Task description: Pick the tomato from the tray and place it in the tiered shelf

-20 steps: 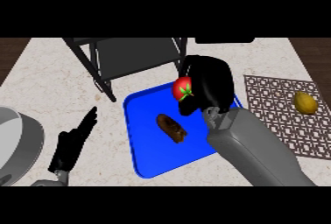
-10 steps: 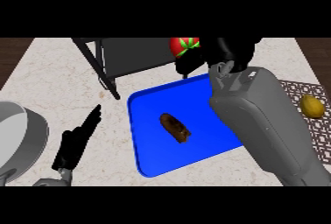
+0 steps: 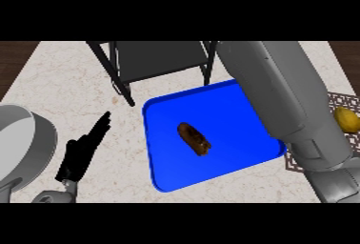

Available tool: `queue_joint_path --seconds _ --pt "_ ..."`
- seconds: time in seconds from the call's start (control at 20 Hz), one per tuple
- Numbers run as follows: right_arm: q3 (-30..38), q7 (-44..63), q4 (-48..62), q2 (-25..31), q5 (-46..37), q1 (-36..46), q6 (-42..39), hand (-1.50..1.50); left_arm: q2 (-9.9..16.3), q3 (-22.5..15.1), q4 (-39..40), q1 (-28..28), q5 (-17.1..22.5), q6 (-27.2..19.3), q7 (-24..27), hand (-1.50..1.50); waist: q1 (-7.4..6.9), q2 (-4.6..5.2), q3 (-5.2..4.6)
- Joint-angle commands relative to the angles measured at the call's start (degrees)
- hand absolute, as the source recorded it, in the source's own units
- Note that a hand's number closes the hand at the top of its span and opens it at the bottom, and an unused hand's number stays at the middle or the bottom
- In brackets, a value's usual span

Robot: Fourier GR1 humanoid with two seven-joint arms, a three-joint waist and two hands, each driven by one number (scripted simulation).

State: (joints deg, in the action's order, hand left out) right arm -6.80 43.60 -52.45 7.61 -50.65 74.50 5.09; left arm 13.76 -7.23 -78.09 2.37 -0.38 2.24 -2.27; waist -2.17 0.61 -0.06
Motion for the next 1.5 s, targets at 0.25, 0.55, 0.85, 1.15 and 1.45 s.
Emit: queue_joint_path --seconds 0.25,0.55,0.85,1.15,1.45 --pt "4.4 -12.1 23.6 -0.3 -0.2 9.6 5.7 1.5 -1.0 -1.3 -0.2 1.2 -0.6 1.3 0.0 0.0 -2.58 1.19 -0.07" --pt "6.2 -13.1 30.4 -2.9 0.1 11.4 7.8 1.5 -2.2 -2.4 -1.0 3.0 -2.1 0.1 -1.7 0.0 -3.28 1.5 -0.06" --pt "12.7 -17.4 30.6 -5.0 7.0 8.7 8.5 1.5 -1.7 -2.4 -1.4 2.4 -2.5 0.1 -1.5 0.0 -4.34 1.93 0.1" --pt "27.2 -19.7 27.6 -7.1 21.0 7.1 12.0 -1.5 -1.8 -1.8 -0.4 4.0 -1.8 1.0 -0.7 0.0 -5.28 2.74 0.21" --pt "33.8 -30.2 25.4 -7.0 26.3 6.8 19.0 -1.5 -2.5 -2.9 -1.2 3.0 -2.2 0.9 -1.7 0.0 -5.06 2.05 0.13"
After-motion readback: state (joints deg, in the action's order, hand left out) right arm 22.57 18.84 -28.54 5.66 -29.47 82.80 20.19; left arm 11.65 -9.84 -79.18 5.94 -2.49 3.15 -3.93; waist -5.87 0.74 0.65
